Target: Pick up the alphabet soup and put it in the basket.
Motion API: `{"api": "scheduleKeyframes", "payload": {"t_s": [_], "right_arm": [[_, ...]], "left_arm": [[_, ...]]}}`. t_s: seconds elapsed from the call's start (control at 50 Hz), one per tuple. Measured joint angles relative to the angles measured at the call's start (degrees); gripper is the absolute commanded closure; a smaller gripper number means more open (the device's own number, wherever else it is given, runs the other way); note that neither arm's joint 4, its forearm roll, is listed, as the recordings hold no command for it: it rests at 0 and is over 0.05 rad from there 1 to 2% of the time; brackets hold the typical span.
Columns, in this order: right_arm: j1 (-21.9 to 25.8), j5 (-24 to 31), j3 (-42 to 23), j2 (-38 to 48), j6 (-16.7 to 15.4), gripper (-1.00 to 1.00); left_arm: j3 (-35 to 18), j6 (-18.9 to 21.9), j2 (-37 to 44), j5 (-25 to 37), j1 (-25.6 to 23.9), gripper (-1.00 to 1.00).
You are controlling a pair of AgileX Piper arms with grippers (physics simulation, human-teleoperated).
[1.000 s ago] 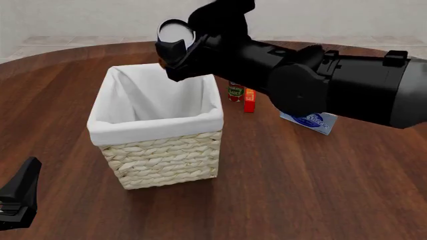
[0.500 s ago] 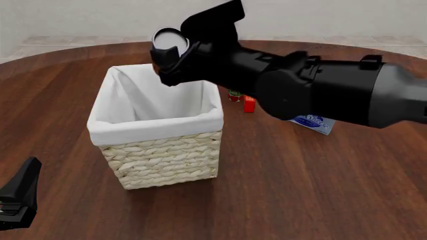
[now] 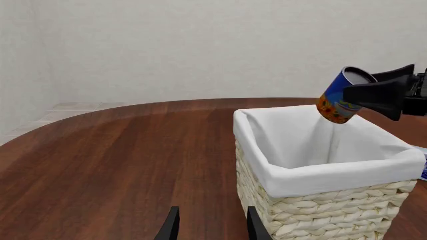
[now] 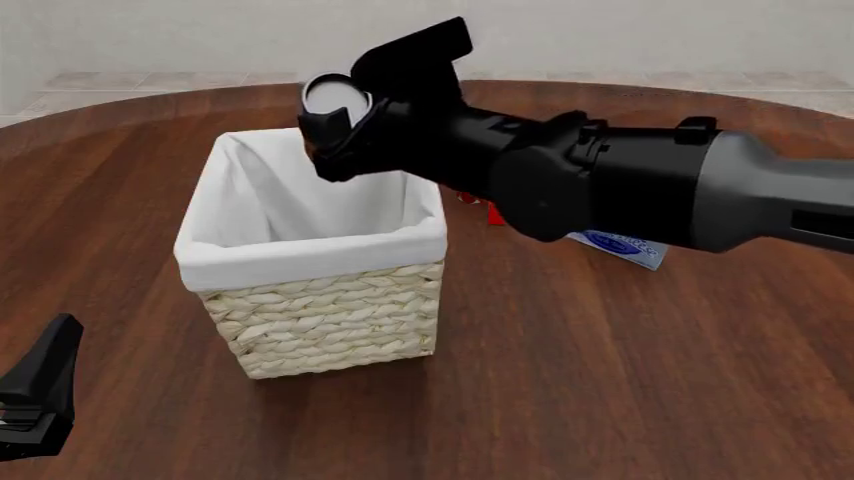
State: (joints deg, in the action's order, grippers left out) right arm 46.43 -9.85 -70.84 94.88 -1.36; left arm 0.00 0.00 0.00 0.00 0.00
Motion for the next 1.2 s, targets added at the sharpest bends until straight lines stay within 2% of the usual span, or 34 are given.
{"api": "scheduleKeyframes", "payload": {"t_s": [1.2], "right_arm": [[-1.1, 0.2, -2.8, 7.3, 1.2, 1.00]], "left_arm": [[0.0, 0.0, 0.0, 0.0, 0.0, -1.00]]}}
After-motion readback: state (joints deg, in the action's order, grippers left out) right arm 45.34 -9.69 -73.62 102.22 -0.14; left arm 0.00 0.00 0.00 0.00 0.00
